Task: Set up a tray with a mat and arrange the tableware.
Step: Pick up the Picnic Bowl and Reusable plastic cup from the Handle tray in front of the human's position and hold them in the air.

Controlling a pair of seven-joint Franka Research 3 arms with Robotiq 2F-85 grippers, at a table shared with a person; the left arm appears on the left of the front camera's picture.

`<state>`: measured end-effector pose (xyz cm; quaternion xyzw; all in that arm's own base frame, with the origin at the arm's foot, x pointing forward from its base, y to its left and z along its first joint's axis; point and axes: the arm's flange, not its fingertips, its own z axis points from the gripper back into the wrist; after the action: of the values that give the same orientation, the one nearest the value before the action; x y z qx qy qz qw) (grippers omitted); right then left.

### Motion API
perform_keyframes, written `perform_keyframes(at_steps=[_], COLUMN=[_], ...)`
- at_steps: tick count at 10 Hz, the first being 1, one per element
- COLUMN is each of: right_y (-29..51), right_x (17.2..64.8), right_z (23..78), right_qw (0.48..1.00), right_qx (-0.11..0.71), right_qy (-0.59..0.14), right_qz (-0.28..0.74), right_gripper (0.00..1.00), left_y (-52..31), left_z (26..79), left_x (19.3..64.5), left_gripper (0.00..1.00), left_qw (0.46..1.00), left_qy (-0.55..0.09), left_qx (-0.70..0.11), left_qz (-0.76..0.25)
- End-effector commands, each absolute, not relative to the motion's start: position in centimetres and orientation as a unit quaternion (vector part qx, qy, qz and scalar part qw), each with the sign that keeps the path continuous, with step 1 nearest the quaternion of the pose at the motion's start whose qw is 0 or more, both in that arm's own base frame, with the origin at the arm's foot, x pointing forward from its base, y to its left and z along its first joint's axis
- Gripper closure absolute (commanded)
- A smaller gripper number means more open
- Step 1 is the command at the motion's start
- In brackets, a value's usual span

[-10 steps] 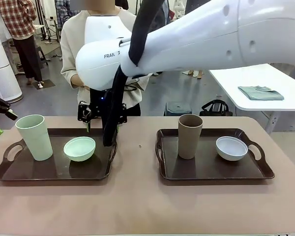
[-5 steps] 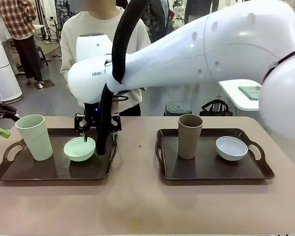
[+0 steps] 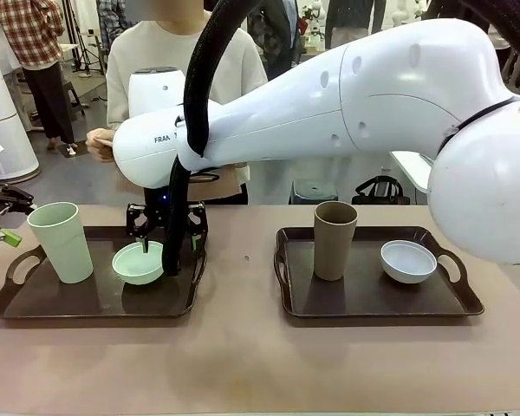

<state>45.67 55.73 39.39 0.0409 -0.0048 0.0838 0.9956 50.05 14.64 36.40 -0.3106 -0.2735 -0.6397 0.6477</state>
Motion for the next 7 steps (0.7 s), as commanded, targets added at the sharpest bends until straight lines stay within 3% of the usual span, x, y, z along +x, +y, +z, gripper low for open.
perform_keyframes(at_steps=[1,4,7], right_y=[55.8,57.3,58.1], right_x=[45.7,47.2,47.9], right_z=[39.3,36.9,35.4], right_qw=[0.996,0.995,0.994], right_qx=[0.041,0.051,0.054], right_qy=[-0.004,-0.023,-0.017], right_qz=[0.084,0.079,0.092], right_gripper=[0.0,0.0,0.0], left_y=[14.5,13.5,13.3], left_z=[36.4,35.2,34.0], left_x=[50.1,51.4,51.5], left_gripper=[0.0,0.0,0.0], left_qw=[0.647,0.679,0.668], left_qy=[-0.273,-0.264,-0.278], left_qx=[-0.311,-0.337,-0.344], left_qz=[-0.641,-0.596,-0.598])
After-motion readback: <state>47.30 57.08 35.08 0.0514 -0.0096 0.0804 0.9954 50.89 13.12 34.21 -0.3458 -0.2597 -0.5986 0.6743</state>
